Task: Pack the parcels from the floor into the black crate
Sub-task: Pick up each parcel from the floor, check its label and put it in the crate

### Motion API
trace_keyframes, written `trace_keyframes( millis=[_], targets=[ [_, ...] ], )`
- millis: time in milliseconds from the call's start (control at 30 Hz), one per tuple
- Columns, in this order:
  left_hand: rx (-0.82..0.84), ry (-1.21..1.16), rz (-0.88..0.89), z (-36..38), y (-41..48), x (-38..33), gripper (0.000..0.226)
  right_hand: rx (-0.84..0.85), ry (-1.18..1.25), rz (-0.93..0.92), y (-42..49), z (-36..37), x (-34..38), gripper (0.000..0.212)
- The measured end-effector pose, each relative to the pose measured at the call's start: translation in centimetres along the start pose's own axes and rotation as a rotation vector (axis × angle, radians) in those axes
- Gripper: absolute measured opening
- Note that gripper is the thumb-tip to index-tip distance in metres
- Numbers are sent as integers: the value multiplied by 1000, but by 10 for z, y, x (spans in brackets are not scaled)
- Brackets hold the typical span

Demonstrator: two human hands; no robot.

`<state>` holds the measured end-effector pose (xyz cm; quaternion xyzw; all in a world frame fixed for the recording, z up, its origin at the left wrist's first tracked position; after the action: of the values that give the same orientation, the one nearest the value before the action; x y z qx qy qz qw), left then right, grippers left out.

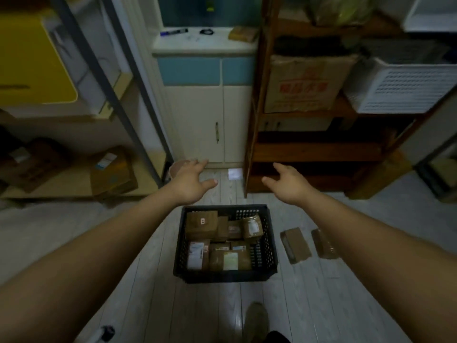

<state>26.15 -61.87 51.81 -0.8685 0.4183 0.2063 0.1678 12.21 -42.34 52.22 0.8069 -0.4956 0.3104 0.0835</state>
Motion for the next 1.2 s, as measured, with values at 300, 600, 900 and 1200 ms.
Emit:
trace_keyframes(
  millis=[300, 600, 900, 1200],
  targets=[
    [-57, -80, 156, -19, -53, -138, 72, -174, -7, -62, -65, -117, -35, 69],
    [94, -156, 251, 93, -102, -339, 71, -229, -109, 94, -128, -247, -223, 72],
    [260, -141, 353, 197, -117, -474, 71, -281, -107, 252, -147, -324, -368, 71],
    [322, -185, 345, 277, -15, -523, 72, -195, -106, 290, -51, -344, -435, 69]
  ],
)
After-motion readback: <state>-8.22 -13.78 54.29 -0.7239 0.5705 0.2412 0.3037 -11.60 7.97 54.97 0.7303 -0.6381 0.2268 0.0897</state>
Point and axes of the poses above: each hand's wrist, its own y-axis towards the middle knuckle, its own z-axis out of the palm, x = y × z, the point moved 7 cm from there along y, towards the middle knuckle, and after that the axes turned 12 degrees about -x, right-handed, at the moved point
